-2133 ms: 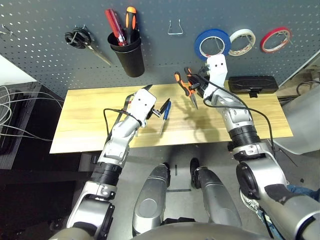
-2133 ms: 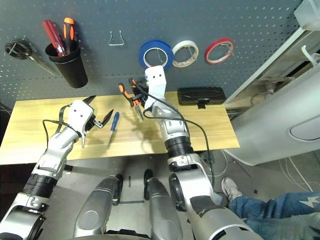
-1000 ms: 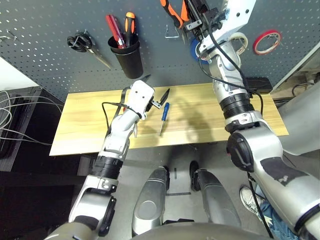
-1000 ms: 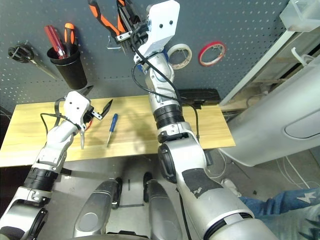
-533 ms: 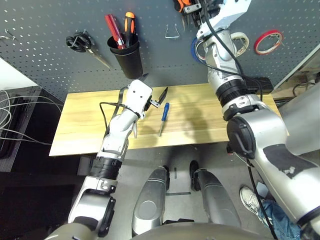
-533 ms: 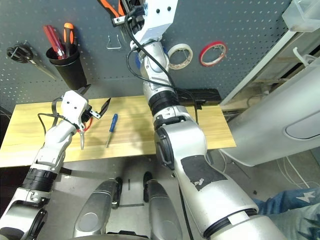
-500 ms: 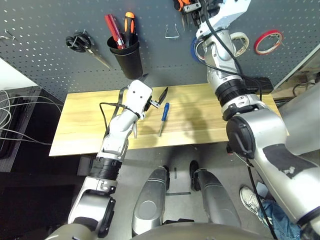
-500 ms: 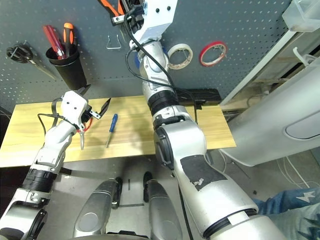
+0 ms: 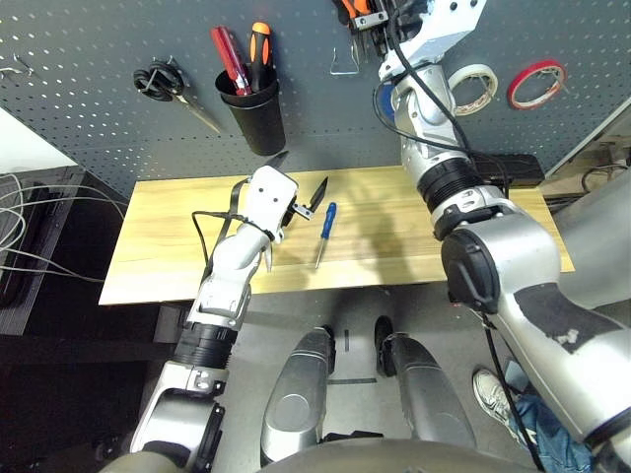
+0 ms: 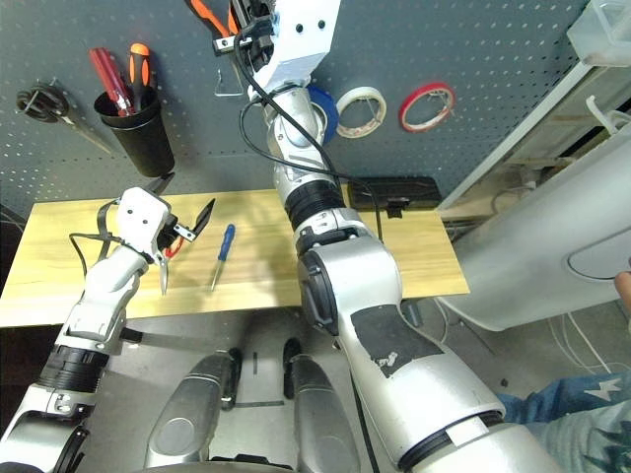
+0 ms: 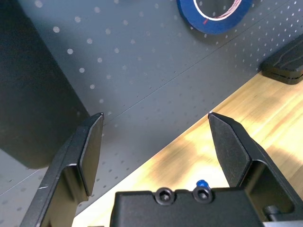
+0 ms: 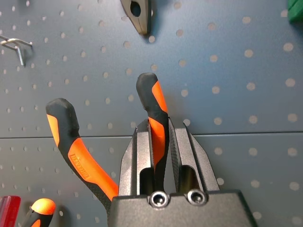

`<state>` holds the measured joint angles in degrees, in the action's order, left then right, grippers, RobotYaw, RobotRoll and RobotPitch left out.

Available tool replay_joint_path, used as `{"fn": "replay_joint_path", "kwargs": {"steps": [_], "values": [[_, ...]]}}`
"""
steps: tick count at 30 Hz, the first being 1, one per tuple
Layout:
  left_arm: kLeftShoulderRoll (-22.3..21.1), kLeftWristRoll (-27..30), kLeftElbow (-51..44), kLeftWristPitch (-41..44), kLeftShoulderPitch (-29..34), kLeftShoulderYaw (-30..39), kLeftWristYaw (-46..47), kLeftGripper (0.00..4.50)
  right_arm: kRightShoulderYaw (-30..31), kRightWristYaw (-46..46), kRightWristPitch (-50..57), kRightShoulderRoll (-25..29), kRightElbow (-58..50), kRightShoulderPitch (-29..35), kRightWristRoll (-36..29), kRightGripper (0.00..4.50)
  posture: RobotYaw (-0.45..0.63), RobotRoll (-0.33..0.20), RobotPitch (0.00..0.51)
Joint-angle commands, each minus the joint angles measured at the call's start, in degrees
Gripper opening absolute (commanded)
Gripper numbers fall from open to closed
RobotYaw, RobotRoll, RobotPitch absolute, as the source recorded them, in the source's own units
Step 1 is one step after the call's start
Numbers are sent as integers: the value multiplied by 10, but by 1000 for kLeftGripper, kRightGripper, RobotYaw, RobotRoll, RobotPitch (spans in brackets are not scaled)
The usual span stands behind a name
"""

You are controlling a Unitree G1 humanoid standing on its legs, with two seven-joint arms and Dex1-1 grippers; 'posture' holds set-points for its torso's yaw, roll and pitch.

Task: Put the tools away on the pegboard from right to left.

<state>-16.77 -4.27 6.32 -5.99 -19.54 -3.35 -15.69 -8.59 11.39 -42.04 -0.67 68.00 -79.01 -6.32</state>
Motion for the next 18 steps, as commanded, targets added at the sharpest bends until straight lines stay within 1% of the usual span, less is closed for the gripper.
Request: {"fn": "replay_joint_path", "kwargs": {"steps": [1, 12, 18], "values": [[1, -3, -15, 13, 17, 0, 2, 4500, -3, -9, -11, -3, 8, -13, 7, 272, 293, 0, 282], [0, -4, -65, 37, 58, 2, 9, 4500, -3, -25, -15, -6, 11, -19, 12, 272, 315, 0, 309], [1, -5, -75, 46, 65, 0, 13, 4500, -8, -24, -12, -9, 15, -25, 6, 272, 319, 0, 319]]}}
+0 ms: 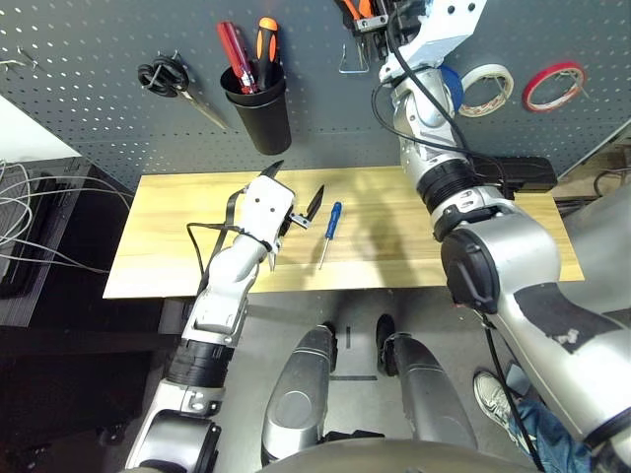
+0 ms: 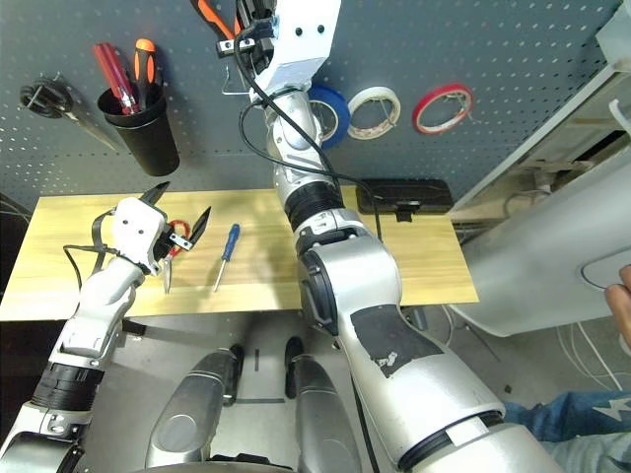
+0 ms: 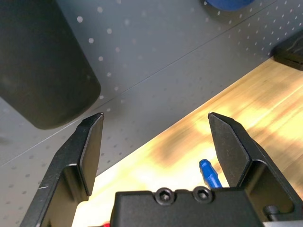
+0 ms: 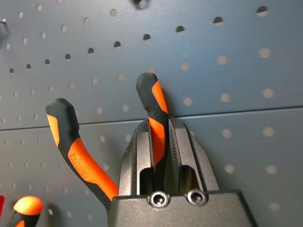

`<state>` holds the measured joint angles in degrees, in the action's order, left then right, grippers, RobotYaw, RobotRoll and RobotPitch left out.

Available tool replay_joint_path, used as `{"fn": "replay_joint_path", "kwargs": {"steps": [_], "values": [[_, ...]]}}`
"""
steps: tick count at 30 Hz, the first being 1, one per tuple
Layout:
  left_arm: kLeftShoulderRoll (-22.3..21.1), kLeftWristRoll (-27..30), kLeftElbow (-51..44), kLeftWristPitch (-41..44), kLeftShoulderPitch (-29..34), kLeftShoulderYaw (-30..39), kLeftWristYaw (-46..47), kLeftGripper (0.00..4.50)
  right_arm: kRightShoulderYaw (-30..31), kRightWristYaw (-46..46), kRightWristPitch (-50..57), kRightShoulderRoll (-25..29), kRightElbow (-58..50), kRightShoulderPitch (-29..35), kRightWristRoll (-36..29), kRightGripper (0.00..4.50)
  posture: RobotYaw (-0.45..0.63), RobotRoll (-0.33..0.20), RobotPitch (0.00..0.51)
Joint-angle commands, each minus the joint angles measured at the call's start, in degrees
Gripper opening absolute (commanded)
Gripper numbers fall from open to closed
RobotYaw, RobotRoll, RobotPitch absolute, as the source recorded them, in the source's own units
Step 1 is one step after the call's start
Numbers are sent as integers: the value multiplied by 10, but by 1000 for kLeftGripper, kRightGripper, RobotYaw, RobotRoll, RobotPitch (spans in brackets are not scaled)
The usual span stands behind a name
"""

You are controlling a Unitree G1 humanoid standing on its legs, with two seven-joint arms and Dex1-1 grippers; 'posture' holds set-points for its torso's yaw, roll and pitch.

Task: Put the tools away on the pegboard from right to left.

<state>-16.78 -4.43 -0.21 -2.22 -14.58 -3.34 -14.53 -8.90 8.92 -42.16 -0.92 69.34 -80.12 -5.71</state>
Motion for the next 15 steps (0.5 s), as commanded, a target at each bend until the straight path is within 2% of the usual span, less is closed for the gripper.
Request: {"fn": "replay_joint_path", "kwargs": {"steps": [1, 15], "values": [[2, -4, -10, 9, 15, 0, 2, 4500, -6, 1, -10, -7, 2, -15, -1, 272, 319, 0, 320], [6, -5, -4, 4, 18, -2, 10, 4500, -5, 0, -8, -11, 8, -7, 12, 272, 319, 0, 319]]}}
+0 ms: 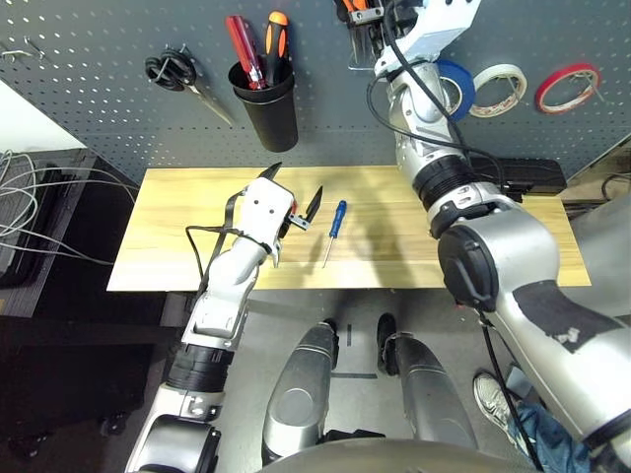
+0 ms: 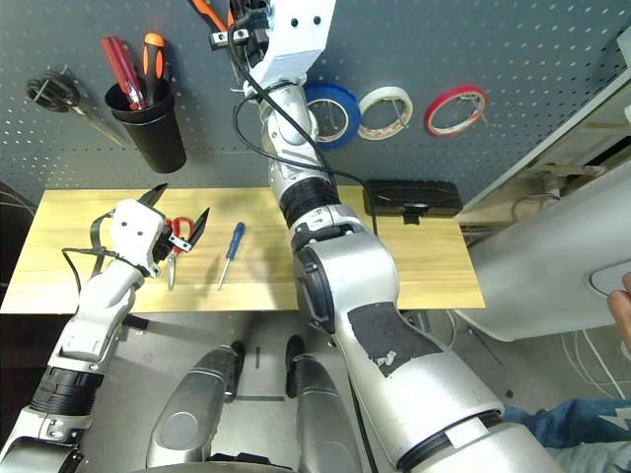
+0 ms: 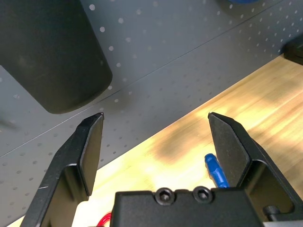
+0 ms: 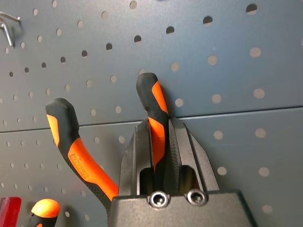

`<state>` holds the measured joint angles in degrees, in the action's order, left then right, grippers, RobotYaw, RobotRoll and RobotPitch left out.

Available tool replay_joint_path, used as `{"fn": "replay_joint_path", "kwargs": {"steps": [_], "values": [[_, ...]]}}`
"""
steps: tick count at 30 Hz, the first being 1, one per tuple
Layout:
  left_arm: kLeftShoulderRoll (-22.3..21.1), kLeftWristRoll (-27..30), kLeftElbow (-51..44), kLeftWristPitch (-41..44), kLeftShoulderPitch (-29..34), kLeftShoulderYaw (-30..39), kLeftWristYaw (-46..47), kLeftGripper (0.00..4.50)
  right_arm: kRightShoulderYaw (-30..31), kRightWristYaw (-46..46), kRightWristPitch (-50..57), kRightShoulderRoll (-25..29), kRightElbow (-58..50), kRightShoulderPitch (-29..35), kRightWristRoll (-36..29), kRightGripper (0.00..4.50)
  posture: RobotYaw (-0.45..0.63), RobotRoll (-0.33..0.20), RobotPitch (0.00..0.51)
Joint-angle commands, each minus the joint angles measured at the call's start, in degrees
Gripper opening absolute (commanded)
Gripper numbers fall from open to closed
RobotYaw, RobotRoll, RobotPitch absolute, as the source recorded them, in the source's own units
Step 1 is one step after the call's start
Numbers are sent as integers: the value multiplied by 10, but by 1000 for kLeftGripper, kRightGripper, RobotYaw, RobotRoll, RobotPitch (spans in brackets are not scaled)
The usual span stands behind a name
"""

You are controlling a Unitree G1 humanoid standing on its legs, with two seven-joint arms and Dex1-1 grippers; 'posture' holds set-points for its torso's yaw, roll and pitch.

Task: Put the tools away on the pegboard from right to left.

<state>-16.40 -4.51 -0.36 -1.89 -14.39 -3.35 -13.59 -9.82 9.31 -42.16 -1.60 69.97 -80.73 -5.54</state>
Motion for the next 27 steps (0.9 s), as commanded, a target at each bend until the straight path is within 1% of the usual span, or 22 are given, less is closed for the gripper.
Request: {"fn": "replay_joint_path", "kwargs": {"steps": [1, 12, 23, 27], "values": [[2, -4, -2, 1, 15, -1, 1, 4500, 5, -4, -8, -3, 3, -1, 12, 272, 316, 0, 321], [4, -4, 16, -8, 9, -4, 0, 4500, 5, -22, -11, 4, -3, 20, 29, 272, 292, 0, 321], [1, -3, 31, -15, -4, -4, -8, 4500, 9, -40, -1, -5, -8, 57, 41, 272, 288, 0, 316], [0, -3, 35, -17, -8, -4, -10, 4500, 4, -46, 7, -8, -11, 64, 36, 272, 285, 0, 313]]}}
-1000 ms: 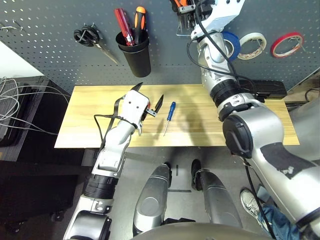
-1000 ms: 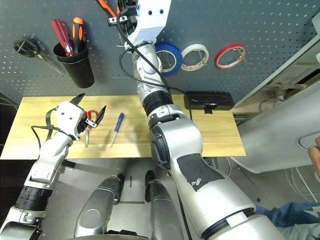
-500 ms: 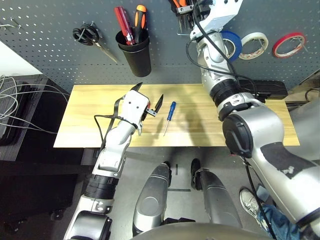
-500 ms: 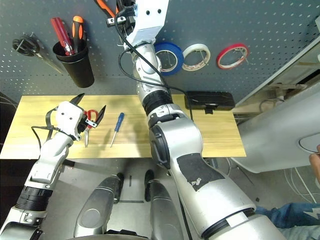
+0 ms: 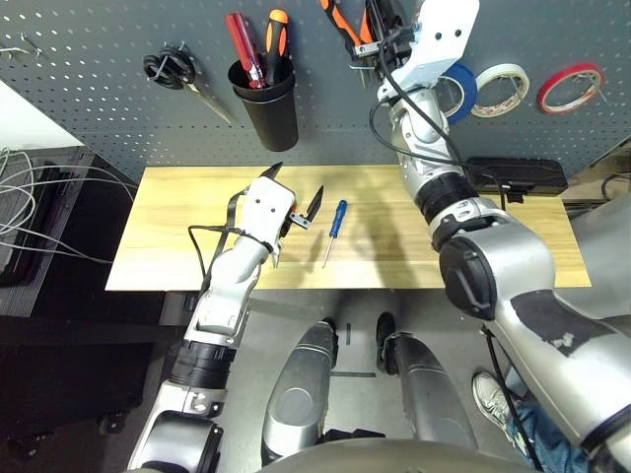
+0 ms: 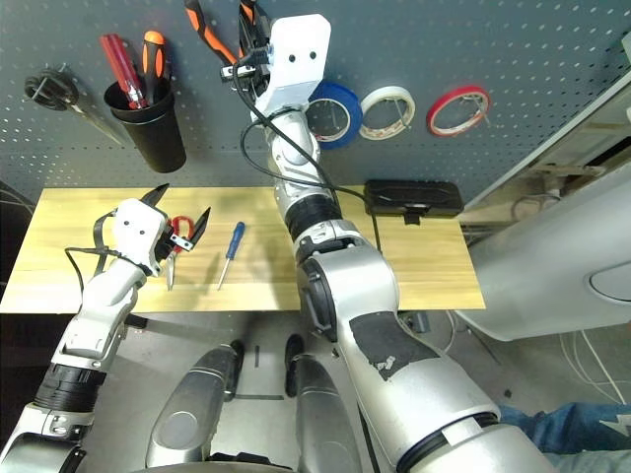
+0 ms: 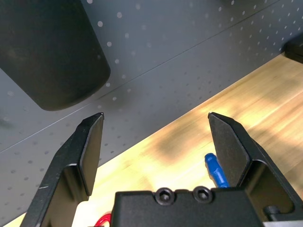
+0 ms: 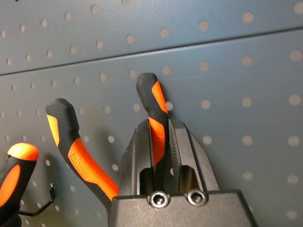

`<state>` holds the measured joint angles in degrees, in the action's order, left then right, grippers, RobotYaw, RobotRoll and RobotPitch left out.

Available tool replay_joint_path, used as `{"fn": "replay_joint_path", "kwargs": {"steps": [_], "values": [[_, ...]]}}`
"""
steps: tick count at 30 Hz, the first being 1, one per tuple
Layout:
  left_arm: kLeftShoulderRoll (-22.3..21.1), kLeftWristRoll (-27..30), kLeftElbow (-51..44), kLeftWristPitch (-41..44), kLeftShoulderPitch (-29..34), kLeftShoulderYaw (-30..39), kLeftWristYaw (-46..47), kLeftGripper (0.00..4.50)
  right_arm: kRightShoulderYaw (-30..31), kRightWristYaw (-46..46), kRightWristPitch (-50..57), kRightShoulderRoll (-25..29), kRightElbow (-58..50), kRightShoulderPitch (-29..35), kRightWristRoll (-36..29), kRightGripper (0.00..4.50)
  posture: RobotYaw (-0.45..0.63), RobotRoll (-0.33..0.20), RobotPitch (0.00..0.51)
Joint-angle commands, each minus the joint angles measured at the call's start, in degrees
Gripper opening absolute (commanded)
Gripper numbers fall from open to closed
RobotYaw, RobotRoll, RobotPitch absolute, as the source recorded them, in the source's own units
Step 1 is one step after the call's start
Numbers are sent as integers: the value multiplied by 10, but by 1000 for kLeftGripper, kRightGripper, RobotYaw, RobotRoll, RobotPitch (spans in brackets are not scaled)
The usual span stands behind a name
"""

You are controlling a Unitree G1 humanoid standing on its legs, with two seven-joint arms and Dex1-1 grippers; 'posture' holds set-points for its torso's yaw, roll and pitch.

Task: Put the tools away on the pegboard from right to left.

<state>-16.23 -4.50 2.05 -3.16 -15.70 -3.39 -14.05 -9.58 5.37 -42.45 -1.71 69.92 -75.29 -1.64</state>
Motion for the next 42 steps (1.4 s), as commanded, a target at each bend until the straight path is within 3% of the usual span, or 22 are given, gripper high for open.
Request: {"fn": "replay_joint_path", "kwargs": {"steps": [1, 2, 8, 14, 20, 25, 36, 42], "values": [[-2, -3, 13, -6, 3, -3, -7, 4500, -1, -7, 12, -9, -13, 11, -6, 272, 282, 0, 308], [-2, -3, 17, -7, 1, -3, -7, 4500, -2, -7, 14, -9, -13, 12, -8, 272, 281, 0, 307], [-4, -2, 34, -18, -10, -3, -10, 4500, -5, 11, 13, -13, -50, 34, -24, 2351, 273, 0, 295], [-7, 2, 50, -31, -21, -2, -19, 4500, 12, 53, 36, -8, -183, 132, -43, 4377, 261, 0, 281], [-10, 5, 73, -42, -35, -5, -35, 4500, 53, 87, 135, 1, -388, 276, -50, 4476, 231, 0, 272], [-6, 7, 101, -53, -52, -13, -53, 4500, 78, 116, 210, 25, -497, 361, -58, 4476, 195, 0, 264], [2, 1, 167, -31, -78, -43, -100, 4500, 102, 193, 356, 82, -532, 434, -78, 4476, 163, 0, 264], [1, -20, 203, 28, -87, -63, -107, 4500, 104, 207, 466, 110, -521, 453, -79, 4476, 168, 0, 277]]}}
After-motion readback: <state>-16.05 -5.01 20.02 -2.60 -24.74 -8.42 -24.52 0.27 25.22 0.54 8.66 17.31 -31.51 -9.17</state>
